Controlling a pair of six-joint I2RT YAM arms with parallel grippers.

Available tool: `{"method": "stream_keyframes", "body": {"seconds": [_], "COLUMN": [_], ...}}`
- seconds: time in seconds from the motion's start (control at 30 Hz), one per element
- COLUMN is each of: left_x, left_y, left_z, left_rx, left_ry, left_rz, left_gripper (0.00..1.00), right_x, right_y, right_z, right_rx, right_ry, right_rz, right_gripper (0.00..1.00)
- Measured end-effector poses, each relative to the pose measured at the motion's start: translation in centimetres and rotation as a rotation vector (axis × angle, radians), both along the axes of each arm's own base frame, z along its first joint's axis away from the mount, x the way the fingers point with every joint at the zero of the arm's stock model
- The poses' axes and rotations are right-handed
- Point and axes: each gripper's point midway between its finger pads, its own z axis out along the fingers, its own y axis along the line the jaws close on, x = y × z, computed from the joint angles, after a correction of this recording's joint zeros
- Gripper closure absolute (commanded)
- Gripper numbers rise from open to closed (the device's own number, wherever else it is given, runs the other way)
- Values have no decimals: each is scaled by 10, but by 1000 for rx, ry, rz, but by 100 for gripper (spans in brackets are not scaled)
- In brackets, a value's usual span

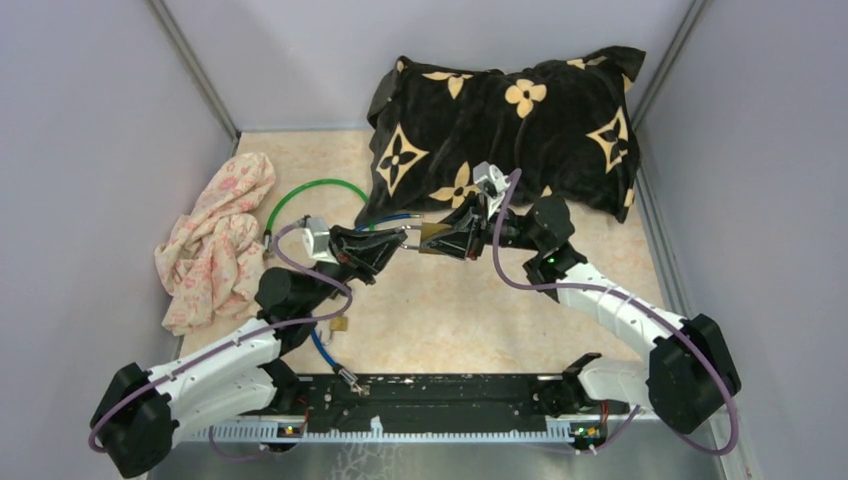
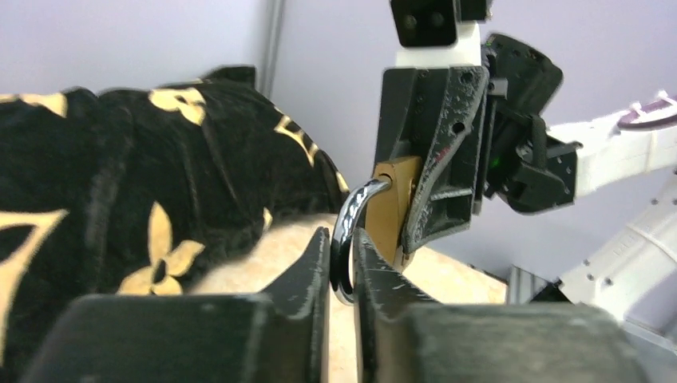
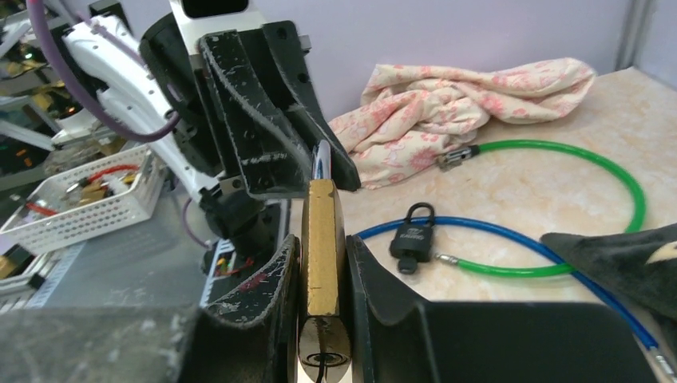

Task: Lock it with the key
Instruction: Lock the lock.

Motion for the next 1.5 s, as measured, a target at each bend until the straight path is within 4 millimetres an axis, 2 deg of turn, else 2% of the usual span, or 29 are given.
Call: {"method": "stream_keyframes", "body": {"seconds": [0.07, 0.1, 0.17, 0.23, 0.33, 0.47, 0.7, 0.8, 0.97, 1.07, 1.1, 1.13, 1.17, 1.2, 1.27, 1.4, 1.43, 1.5], "left_x": [-5, -16, -24, -32, -41, -42, -59, -56, -51, -54, -54, -55, -56, -57, -59, -55, -54, -52], "left_y": [-4, -11, -15, -15, -9, 4, 3, 2, 2, 1, 1, 2, 2, 3, 4, 9, 10, 13], "left_z": [-4, -12, -27, -40, -53, -57, -56, -51, -46, -48, -48, -47, -48, -47, -53, -81, -85, -91], "left_rx": [25, 60, 121, 182, 248, 280, 278, 259, 237, 236, 235, 236, 238, 241, 265, 342, 354, 377], "left_ry": [-3, -2, 6, 10, 21, 27, 29, 24, 20, 30, 29, 26, 25, 20, 15, 49, 48, 37], "left_rz": [-19, -77, -122, -172, -229, -246, -334, -326, -301, -311, -314, -316, -318, -318, -321, -301, -294, -279], "left_gripper": [47, 42, 36, 33, 31, 32, 32, 39, 98, 100, 100, 100, 100, 100, 100, 100, 100, 100], "right_x": [-4, -9, -25, -34, -38, -41, -46, -52, -58, -54, -54, -54, -54, -54, -53, -42, -42, -42], "right_y": [-3, -3, -4, -6, -9, -15, -14, -8, 0, 1, 1, 1, 0, 0, -2, -20, -25, -37], "right_z": [-4, -7, -18, -28, -32, -32, -35, -40, -48, -49, -50, -50, -49, -49, -41, -25, -25, -24], "right_rx": [-24, -42, -97, -148, -200, -239, -268, -286, -308, -314, -316, -318, -323, -330, -342, -354, -363, -381], "right_ry": [3, 7, 20, 32, 23, 3, 4, 9, 13, 5, 4, 1, 1, 7, -8, -47, -50, -64], "right_rz": [18, 39, 99, 122, 122, 112, 131, 155, 181, 168, 167, 168, 167, 167, 164, 92, 73, 30], "right_gripper": [100, 100, 100, 100, 100, 100, 100, 100, 100, 100, 87, 54, 11, 3, 2, 3, 7, 22]}}
